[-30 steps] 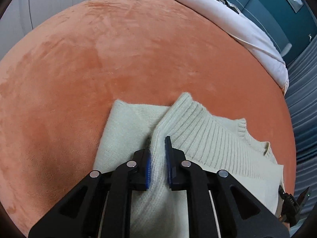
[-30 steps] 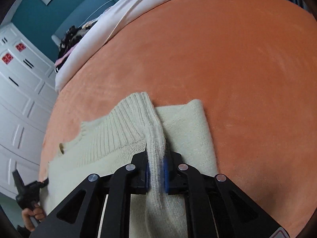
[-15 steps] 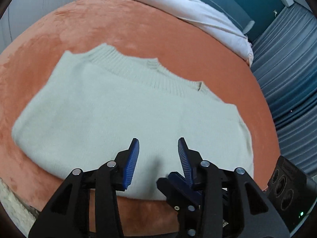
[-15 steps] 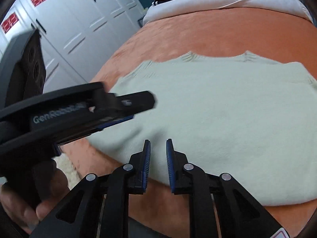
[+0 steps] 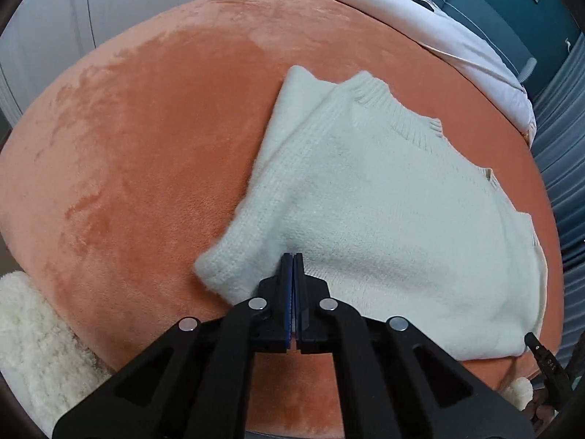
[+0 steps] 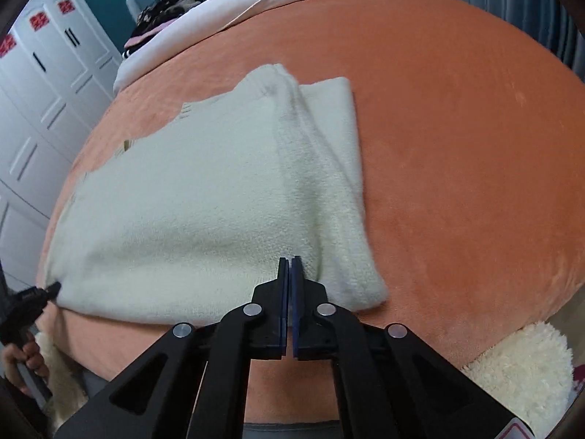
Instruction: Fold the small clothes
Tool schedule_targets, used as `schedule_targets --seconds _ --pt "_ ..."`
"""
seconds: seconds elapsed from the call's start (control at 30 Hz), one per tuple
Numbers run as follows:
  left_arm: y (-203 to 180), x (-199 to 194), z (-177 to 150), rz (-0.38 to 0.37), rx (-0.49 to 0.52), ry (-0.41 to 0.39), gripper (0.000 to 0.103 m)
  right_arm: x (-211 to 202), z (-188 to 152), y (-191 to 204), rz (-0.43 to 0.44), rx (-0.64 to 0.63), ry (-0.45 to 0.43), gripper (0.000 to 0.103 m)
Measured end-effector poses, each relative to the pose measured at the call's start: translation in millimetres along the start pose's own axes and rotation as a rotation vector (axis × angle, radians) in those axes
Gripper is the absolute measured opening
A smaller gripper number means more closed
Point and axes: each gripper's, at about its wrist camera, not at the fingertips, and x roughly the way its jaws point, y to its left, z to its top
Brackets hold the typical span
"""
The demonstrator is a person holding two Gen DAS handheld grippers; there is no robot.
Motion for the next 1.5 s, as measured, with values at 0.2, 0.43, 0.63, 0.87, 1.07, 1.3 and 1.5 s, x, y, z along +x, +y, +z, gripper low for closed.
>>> schedule_targets --seconds 0.2,0.43,0.63,0.87,1.07,1.3,1.5 --pt "-30 -42 49 -0.062 0.029 -0.182 0.067 -26 50 20 0.018 0.019 -0.151 0.062" --pt "-26 34 103 -0.056 -0.065 -0.069 0.059 51 110 29 -0.056 0.132 -0.040 0.063" --pt "-35 26 111 -0.102 -0.053 -0.061 0.011 16 121 31 0.130 0.178 -0.185 0.008" --pt "-31 66 110 0.026 0.002 0.005 0.012 82 114 -5 0.007 0.133 -0.021 0.007" --pt "-71 -6 85 0.013 0.129 -0.121 0.014 0 99 52 -0.024 -0.005 -0.205 0.021" --pt "-124 21 8 -0.088 0.185 0.051 0.027 48 22 167 0.258 -0.258 0.041 0.013" --pt "-53 4 8 0.023 0.167 0.011 0.023 31 25 51 0.029 -0.076 -0.012 0.008"
